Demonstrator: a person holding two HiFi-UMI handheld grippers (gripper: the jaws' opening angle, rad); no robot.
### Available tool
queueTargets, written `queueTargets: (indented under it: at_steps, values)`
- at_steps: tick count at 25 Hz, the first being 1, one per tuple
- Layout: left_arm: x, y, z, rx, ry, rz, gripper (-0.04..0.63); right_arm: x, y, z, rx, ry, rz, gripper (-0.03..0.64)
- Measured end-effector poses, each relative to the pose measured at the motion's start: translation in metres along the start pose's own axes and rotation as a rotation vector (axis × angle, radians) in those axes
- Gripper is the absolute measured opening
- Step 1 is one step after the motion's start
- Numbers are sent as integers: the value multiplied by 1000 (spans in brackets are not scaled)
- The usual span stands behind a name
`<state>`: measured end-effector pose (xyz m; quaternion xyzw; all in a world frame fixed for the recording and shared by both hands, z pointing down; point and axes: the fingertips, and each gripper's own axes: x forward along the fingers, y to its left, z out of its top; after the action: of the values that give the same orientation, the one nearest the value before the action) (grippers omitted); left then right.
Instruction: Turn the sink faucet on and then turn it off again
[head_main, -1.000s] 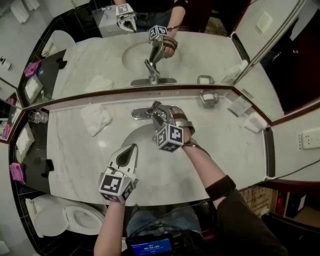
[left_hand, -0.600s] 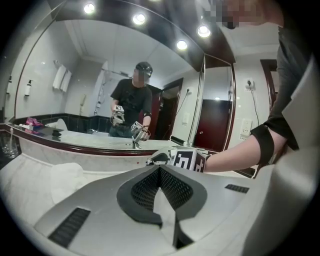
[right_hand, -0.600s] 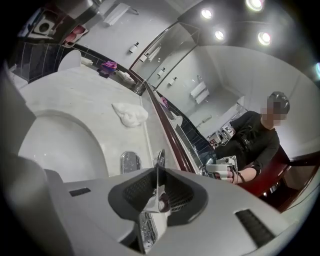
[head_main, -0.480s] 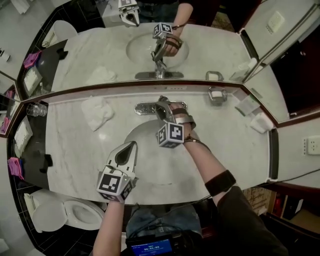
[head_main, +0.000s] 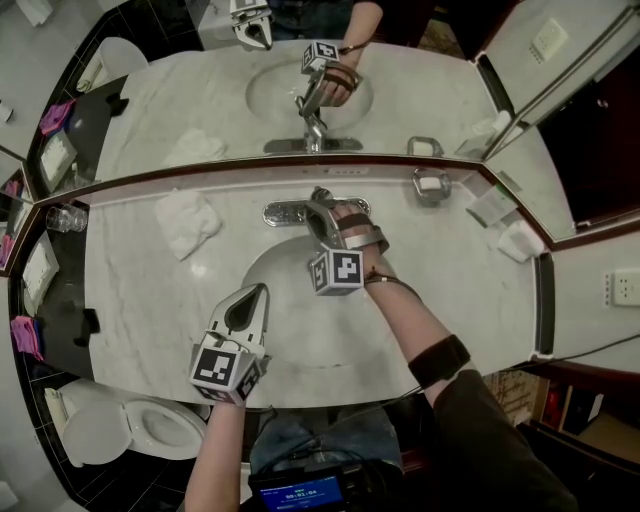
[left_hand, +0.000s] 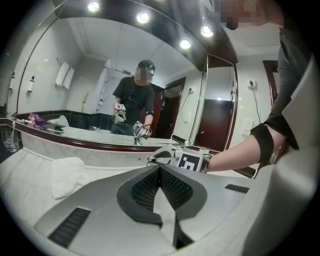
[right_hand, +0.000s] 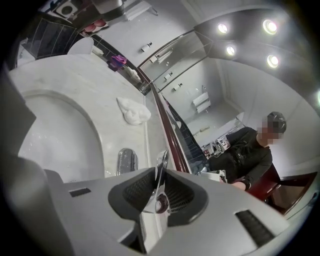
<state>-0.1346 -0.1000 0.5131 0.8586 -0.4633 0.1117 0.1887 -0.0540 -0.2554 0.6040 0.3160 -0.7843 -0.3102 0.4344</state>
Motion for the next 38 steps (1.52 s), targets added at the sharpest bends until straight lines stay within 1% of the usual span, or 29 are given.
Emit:
queueTargets:
  at_steps: [5,7,9,13,18,22,25,32,38]
  values:
    - [2,-6,7,5,3,-28,2,0,6,2,-56,-9,-1,87]
    - [2,-7,11,-20,0,-16,2,0,8,3,-72,-12,-5,86]
    - [1,-2,6,-19,5,3,2,0,10,5,-91,-16,-4,84]
    - [1,-1,0,-1,11,-8,2,-1,19,7,-156,-21,-5,81]
    - [0,4,-5,-10,-1,-2,2,-1,26,7,-201,-18,-17,78]
    - [0,4,-3,-26,-4,3,2,-1,29,5,-261,-12,-33,78]
    - [1,9,-9,-22,-5,7,2,-1,33,4,-291,-12,-39,77]
    - [5,9,-7,-19,-3,9,2,0,35,3,-283,-1,-33,77]
    - [1,6,-5,-8,7,2,2,2,36,0,-303,8,-13,81]
